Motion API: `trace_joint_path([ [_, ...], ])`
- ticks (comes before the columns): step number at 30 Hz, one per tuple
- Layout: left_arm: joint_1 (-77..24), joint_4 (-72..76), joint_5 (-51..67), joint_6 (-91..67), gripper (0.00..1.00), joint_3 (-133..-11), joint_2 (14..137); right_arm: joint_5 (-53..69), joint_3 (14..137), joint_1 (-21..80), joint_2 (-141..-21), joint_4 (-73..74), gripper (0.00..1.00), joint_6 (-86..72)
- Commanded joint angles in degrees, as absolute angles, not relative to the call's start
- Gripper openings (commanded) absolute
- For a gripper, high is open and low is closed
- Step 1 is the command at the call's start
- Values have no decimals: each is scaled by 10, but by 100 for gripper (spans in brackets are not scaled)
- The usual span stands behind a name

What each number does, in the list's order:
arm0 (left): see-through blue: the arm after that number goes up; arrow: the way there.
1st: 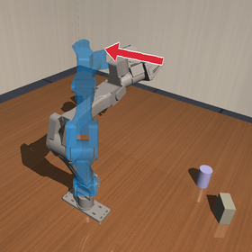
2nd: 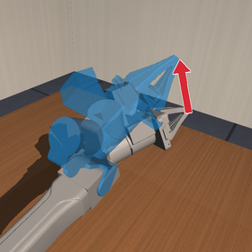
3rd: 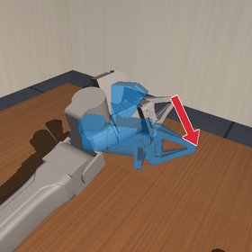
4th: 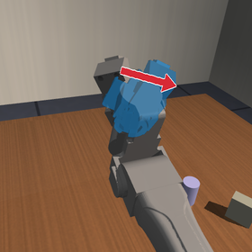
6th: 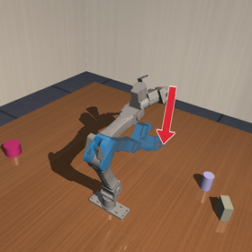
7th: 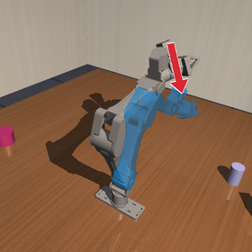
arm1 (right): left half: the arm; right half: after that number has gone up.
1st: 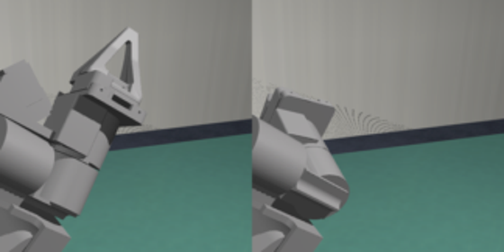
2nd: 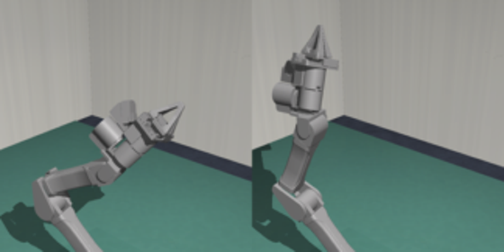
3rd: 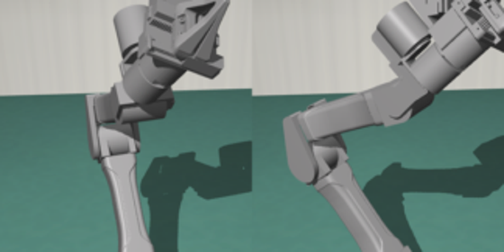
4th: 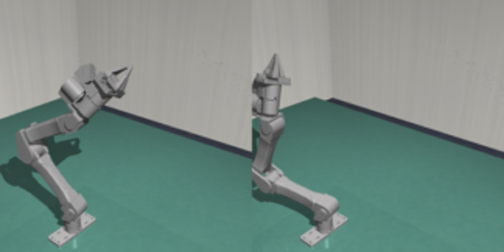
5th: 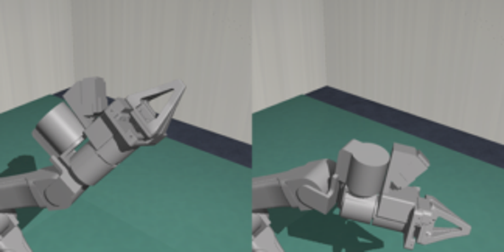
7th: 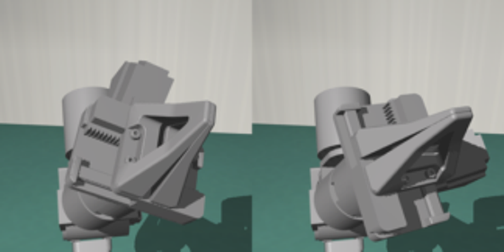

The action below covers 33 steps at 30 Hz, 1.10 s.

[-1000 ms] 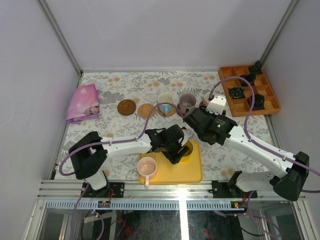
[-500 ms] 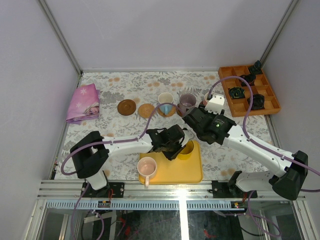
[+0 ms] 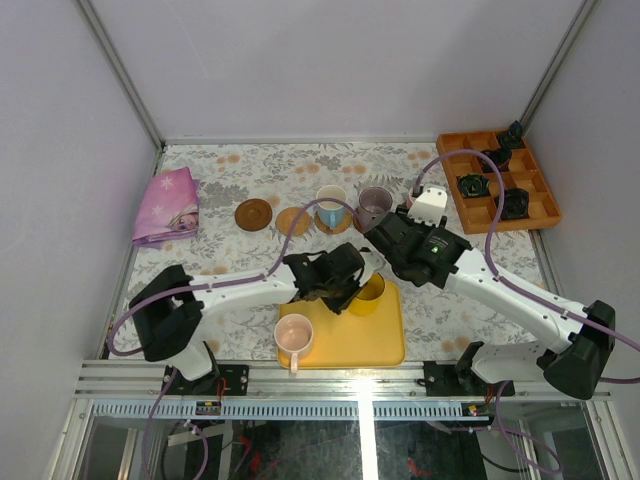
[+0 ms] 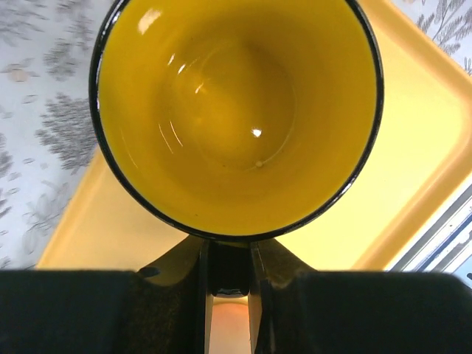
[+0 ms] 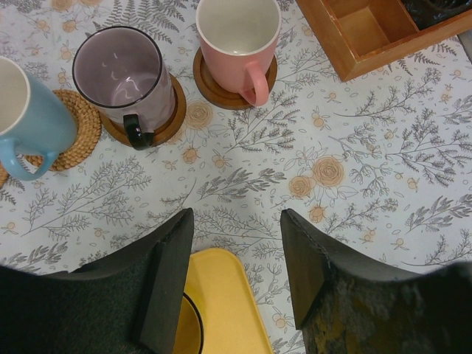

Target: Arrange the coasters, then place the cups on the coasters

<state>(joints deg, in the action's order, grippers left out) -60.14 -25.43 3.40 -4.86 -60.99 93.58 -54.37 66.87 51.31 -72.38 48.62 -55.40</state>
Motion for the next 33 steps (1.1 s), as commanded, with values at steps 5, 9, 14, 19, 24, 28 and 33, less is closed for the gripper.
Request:
trace_joint_path([
  [5,-511,-243,-17,-72,0,-637,812,-590,697,509,-724,444,55,-524],
  [9,-460,-245,-56,-83,0,-653,780,-598,697,507,-728,410,54,-491],
  [14,-393,-214,-102,-114,0,-655,770,-592,703,497,-738,345,52,-428],
  [19,-330,-176,-126,-170,0,-649,794,-542,697,464,-744,270,51,-360],
  [24,-306,-136,-154,-193,0,-660,840,-508,705,437,-764,240,50,-321],
  [28,-296,-120,-170,-200,0,-679,881,-494,703,422,-768,212,49,-298],
  [33,-290,-112,-198,-218,0,-701,932,-467,705,394,-777,186,48,-276],
])
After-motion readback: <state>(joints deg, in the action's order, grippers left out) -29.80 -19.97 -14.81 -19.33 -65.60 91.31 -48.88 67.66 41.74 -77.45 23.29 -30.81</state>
